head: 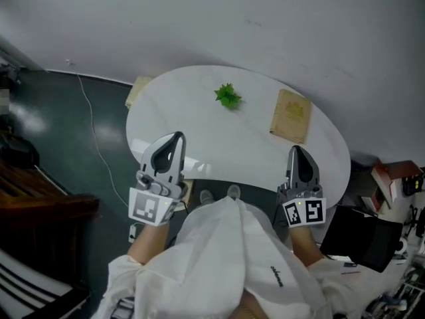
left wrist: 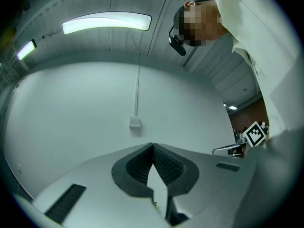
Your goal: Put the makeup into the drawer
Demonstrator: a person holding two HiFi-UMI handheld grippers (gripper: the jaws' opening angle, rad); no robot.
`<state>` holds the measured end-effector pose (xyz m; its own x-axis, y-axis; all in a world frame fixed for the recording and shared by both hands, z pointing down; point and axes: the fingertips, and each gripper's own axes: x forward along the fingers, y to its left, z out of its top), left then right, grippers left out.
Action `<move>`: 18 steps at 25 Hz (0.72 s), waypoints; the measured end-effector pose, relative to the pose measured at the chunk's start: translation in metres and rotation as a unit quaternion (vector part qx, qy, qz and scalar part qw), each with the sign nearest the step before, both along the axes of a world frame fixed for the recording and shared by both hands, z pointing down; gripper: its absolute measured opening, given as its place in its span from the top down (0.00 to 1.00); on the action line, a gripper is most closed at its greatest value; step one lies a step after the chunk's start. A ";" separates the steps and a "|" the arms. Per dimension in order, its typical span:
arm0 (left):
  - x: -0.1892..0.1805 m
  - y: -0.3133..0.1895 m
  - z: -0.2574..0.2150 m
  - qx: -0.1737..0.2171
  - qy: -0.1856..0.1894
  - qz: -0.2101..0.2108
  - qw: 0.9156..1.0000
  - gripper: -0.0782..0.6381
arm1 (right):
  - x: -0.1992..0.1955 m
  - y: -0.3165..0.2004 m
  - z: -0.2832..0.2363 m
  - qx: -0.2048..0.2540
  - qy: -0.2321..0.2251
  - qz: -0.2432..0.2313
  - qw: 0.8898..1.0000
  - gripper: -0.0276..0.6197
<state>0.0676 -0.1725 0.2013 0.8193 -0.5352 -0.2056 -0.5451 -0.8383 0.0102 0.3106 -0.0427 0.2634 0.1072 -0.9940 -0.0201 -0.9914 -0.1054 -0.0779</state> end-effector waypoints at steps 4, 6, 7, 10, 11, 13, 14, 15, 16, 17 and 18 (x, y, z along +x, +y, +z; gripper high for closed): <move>-0.002 0.000 0.000 0.008 -0.007 -0.013 1.000 0.86 | 0.021 0.015 -0.009 0.011 0.002 0.026 1.000 0.93; -0.003 -0.002 0.003 0.011 -0.012 -0.018 1.000 0.86 | 0.029 0.021 -0.010 0.014 0.003 0.036 0.999 0.93; -0.004 -0.003 0.005 0.015 -0.016 -0.021 1.000 0.86 | 0.033 0.023 -0.010 0.014 0.003 0.040 0.999 0.93; -0.004 -0.003 0.007 0.018 -0.018 -0.024 0.999 0.86 | 0.039 0.028 -0.008 0.014 0.000 0.049 0.999 0.93; -0.004 -0.003 0.008 0.017 -0.017 -0.023 0.999 0.86 | 0.041 0.029 -0.006 0.013 -0.003 0.051 0.999 0.93; -0.003 -0.005 0.011 0.011 -0.016 -0.024 1.000 0.86 | 0.044 0.030 -0.003 0.011 -0.008 0.055 0.998 0.93; -0.003 -0.006 0.013 0.009 -0.018 -0.025 0.999 0.86 | 0.044 0.030 -0.002 0.010 -0.009 0.056 0.998 0.93; -0.002 -0.006 0.014 0.009 -0.021 -0.026 0.999 0.86 | 0.045 0.030 -0.002 0.010 -0.012 0.057 0.998 0.93; -0.002 -0.006 0.014 0.011 -0.024 -0.027 0.999 0.86 | 0.046 0.030 -0.001 0.011 -0.015 0.058 0.998 0.93; -0.001 -0.006 0.015 0.013 -0.026 -0.027 0.999 0.86 | 0.046 0.030 0.000 0.012 -0.018 0.058 0.998 0.93; -0.001 -0.005 0.015 0.015 -0.027 -0.026 0.999 0.86 | 0.047 0.030 0.000 0.012 -0.019 0.058 0.998 0.93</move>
<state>0.0671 -0.1778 0.2160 0.8006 -0.5718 -0.1793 -0.5873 -0.8081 -0.0453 0.3571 -0.0129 0.2632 0.2230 -0.9741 -0.0378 -0.9688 -0.2172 -0.1197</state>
